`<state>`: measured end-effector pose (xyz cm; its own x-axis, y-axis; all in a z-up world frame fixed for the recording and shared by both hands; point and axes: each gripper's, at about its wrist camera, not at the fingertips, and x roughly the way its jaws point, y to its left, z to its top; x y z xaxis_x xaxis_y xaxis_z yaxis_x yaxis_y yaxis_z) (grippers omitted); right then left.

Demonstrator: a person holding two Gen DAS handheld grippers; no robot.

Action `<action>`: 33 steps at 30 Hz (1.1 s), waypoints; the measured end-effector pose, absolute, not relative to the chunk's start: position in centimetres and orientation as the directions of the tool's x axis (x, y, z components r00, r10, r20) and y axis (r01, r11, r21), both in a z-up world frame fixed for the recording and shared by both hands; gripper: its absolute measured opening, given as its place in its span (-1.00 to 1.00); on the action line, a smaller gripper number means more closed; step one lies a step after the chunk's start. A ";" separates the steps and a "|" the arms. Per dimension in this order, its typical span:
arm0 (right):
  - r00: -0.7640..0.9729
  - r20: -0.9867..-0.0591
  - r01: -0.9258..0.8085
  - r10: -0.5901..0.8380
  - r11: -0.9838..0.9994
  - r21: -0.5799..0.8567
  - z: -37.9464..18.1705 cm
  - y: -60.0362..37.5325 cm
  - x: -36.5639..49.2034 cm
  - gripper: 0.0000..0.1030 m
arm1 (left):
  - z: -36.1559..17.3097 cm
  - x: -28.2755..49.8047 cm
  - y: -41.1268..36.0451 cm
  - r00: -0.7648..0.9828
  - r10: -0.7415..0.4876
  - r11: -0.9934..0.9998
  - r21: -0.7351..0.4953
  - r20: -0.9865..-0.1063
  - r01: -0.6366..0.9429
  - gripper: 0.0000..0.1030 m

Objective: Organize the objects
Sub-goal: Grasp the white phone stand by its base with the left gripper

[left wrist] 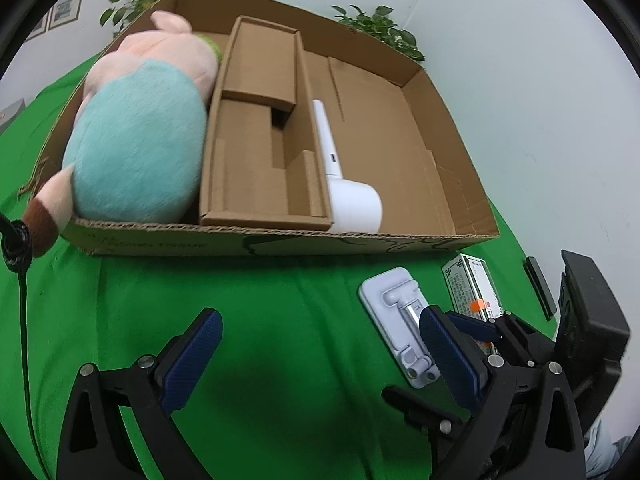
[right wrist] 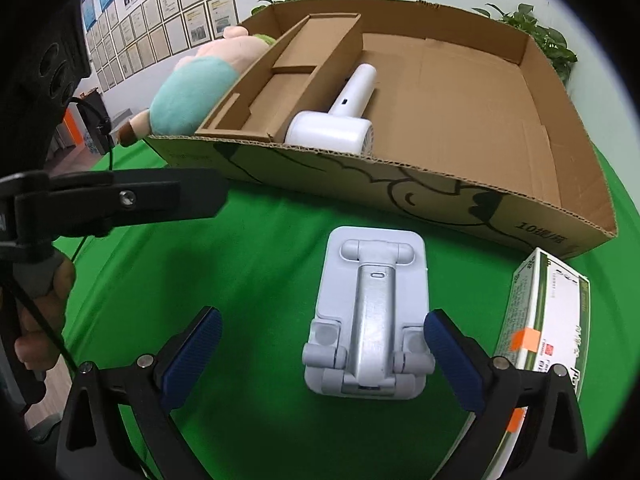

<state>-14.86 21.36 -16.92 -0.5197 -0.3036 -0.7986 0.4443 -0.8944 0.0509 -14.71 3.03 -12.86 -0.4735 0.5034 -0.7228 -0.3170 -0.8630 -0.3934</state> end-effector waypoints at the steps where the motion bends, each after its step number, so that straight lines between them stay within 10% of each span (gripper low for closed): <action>1: -0.516 -0.805 0.434 -0.292 -0.900 0.048 -17.0 21.4 -15.0 0.84 | -12.9 -14.7 2.8 -0.471 0.508 -0.860 -0.400 -0.721 -0.317 0.93; 7: -0.531 -0.810 0.432 -0.250 -0.902 -0.005 -16.8 21.1 -14.3 0.04 | -13.2 -14.4 3.0 -0.460 0.523 -0.851 -0.412 -0.718 -0.326 0.93; 13: -0.486 -0.805 0.486 -0.341 -0.871 0.076 -16.5 21.1 -12.8 -0.16 | -13.2 -14.0 3.5 -0.431 0.550 -0.832 -0.425 -0.715 -0.357 0.92; 16: -0.485 -0.780 0.529 -0.395 -0.843 0.098 -16.1 20.8 -11.6 -0.15 | -13.3 -13.7 3.7 -0.409 0.576 -0.813 -0.444 -0.708 -0.377 0.92; 19: -0.513 -0.768 0.520 -0.384 -0.851 0.078 -16.3 20.9 -11.2 0.77 | -13.5 -13.5 3.9 -0.383 0.608 -0.789 -0.475 -0.695 -0.390 0.93; 20: -0.513 -0.768 0.507 -0.383 -0.857 0.088 -16.5 21.0 -11.3 0.80 | -13.6 -13.5 4.0 -0.376 0.610 -0.787 -0.479 -0.698 -0.389 0.93; 33: -0.496 -0.815 0.477 -0.298 -0.878 0.031 -18.4 19.9 -11.9 0.53 | -15.0 -13.9 4.7 -0.304 0.666 -0.742 -0.561 -0.682 -0.367 0.92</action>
<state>-11.91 19.89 -18.37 -0.4965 -0.2984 -0.8151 0.4770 -0.8784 0.0311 -13.95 4.73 -15.03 -0.3038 0.6656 -0.6817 -0.3675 -0.7420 -0.5607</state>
